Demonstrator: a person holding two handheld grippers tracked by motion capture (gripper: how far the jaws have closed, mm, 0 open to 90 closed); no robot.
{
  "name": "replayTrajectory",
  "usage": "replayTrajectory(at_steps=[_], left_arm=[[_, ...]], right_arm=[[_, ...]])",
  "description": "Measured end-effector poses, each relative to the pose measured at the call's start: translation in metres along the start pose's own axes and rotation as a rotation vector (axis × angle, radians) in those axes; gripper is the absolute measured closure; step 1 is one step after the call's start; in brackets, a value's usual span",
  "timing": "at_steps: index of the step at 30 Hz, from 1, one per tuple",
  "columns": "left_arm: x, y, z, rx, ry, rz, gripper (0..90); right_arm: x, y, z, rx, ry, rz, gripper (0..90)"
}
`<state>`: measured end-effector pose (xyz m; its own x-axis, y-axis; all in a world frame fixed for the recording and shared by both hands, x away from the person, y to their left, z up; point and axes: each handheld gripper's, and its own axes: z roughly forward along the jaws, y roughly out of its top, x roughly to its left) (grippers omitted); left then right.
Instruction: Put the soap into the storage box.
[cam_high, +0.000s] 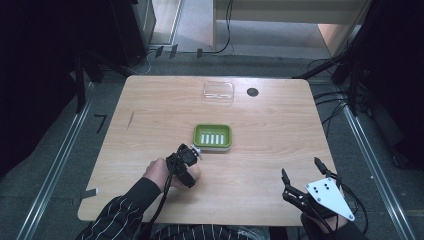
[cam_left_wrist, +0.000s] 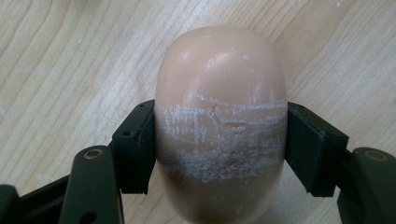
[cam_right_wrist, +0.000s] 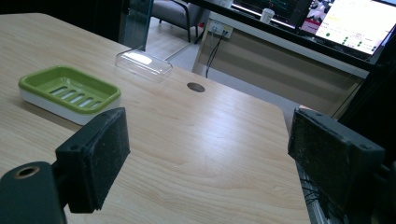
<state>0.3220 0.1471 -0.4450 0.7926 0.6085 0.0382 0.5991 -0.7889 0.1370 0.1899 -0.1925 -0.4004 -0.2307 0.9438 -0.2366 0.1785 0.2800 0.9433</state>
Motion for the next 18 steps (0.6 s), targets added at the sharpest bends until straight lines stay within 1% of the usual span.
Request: replayTrajectory(at_steps=[1,3,5,8,9,11,14,18], left_arm=[[0.001,0.002,-0.001,-0.005,-0.006,0.007,33.6],[0.000,0.003,-0.001,-0.001,-0.003,0.029,33.6],[0.000,0.004,-0.001,-0.008,-0.002,0.030,33.6],[-0.001,0.007,-0.001,-0.005,-0.011,0.062,33.7],[-0.001,0.007,-0.001,-0.005,-0.011,0.062,33.7],[-0.001,0.010,-0.001,0.003,-0.013,0.087,33.6],[0.000,0.013,-0.002,-0.010,-0.012,0.098,33.7],[0.002,0.014,-0.003,-0.012,-0.013,0.111,33.6]], right_arm=[[0.000,0.000,0.000,0.000,-0.001,0.000,13.4],[0.000,0.000,0.000,0.000,0.000,0.002,13.4],[0.000,0.000,0.000,-0.001,-0.001,-0.001,13.4],[-0.001,0.000,0.000,-0.001,-0.001,-0.002,13.4],[-0.001,0.000,0.000,-0.001,-0.001,-0.002,13.4],[-0.001,0.000,0.000,0.000,-0.003,0.000,13.4],[0.000,0.000,0.000,-0.001,-0.001,-0.001,13.4],[0.000,0.000,0.000,0.002,-0.002,0.003,13.4]])
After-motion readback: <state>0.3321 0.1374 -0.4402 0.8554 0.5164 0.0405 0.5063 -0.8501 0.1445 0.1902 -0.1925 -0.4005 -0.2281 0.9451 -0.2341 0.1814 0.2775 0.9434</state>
